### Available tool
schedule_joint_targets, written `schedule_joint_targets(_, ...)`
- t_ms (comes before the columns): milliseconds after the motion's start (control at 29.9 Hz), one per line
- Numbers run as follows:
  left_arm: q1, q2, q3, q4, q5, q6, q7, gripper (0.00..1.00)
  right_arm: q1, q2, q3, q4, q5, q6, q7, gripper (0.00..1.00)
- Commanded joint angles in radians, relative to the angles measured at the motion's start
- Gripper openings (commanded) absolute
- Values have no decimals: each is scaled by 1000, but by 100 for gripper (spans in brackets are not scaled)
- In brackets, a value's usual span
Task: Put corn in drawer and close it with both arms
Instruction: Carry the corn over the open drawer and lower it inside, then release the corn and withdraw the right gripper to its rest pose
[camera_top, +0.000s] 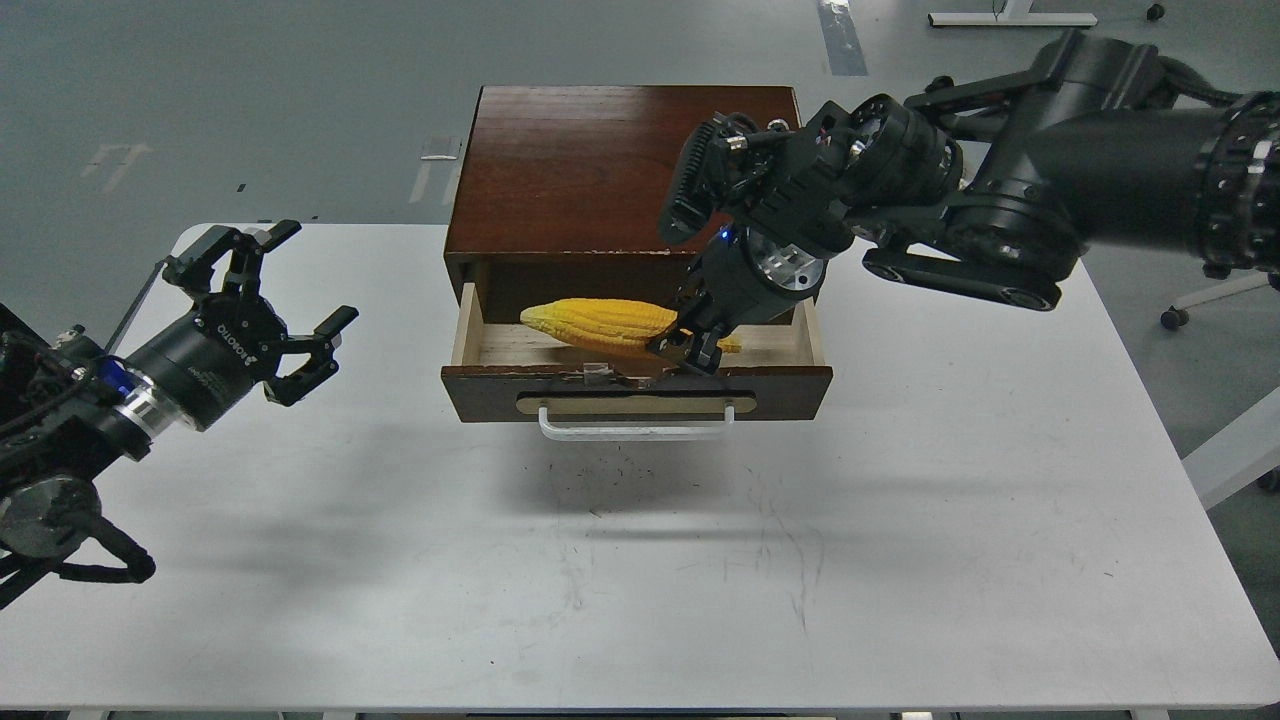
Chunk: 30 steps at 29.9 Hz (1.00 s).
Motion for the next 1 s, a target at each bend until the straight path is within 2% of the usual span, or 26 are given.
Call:
schedule_joint_targets(0,0,0,0,0,0,0,0,100,1,-8,0,5,3,-1,0,73)
schedule_joint_targets(134,0,0,-2,0,0,0,0,100,17,-33,8,11,12,-1,0,84)
schedule_joint_targets(201,0,0,-2,0,0,0,0,100,41,-51,15,19,29,-1,0,85)
schedule_joint_targets(301,-1,0,-2,0,0,0,0,100,99,-108,44,42,101,0,0,94)
schedule_joint_targets(468,-1,0,-8,0,0,0,0,100,159,-224,101,45,271,3,0,95)
schedule_joint_targets(635,-1,-3,-11,-1,0,0,0,100,118,-414,160,43,546,-3,0,96)
schedule_joint_targets(702,-1,-5,-11,-1,0,0,0,100,7,-531,201,51,752,-3,0,96)
schedule_joint_targets(769,-1,-9,-11,-1,0,0,0,100,-111,-606,280,48,884,-4,0,96)
schedule_joint_targets(802,-1,-9,-11,-1,0,0,0,100,-112,-606,281,48,885,-4,0,96)
schedule_joint_targets(869,-1,-16,-11,-1,0,0,0,100,-294,-706,429,45,1045,-3,0,96)
schedule_joint_targets(969,-1,-26,-11,0,0,0,0,100,-554,-737,628,33,1251,-3,0,96)
